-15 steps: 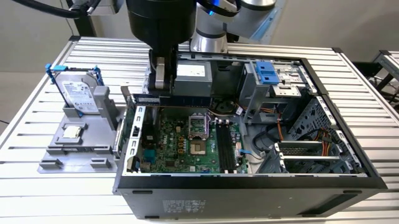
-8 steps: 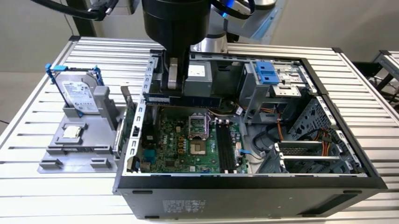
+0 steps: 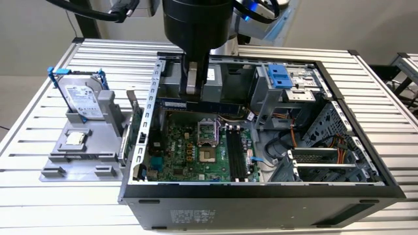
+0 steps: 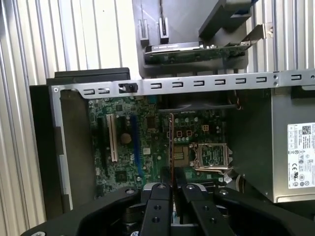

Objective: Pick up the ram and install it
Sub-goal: 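Pick up the ram and move it above insertion slot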

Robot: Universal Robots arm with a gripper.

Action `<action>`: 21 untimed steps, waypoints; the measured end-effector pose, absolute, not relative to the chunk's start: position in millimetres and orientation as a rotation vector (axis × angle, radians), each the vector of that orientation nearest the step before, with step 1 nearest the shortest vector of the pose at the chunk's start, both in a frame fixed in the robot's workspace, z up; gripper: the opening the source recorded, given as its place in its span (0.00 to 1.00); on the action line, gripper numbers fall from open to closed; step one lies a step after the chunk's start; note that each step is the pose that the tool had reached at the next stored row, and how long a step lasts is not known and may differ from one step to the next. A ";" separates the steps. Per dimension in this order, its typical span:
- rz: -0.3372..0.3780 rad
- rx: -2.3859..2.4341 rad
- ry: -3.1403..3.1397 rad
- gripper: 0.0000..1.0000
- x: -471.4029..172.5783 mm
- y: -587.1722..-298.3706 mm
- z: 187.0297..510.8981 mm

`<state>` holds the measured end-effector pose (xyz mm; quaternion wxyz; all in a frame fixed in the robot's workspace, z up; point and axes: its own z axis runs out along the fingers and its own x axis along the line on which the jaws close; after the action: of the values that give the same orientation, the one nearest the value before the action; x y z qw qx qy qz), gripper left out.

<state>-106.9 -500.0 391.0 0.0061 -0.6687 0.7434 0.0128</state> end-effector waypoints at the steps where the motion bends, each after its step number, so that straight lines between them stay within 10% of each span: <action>1: 0.040 -2.088 2.331 0.00 -104.9 -499.9 390.8; 21: 0.039 -2.007 2.399 0.00 -59.1 -492.5 385.7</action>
<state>-59.1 -492.5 385.7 0.0065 -0.6416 0.7669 0.0125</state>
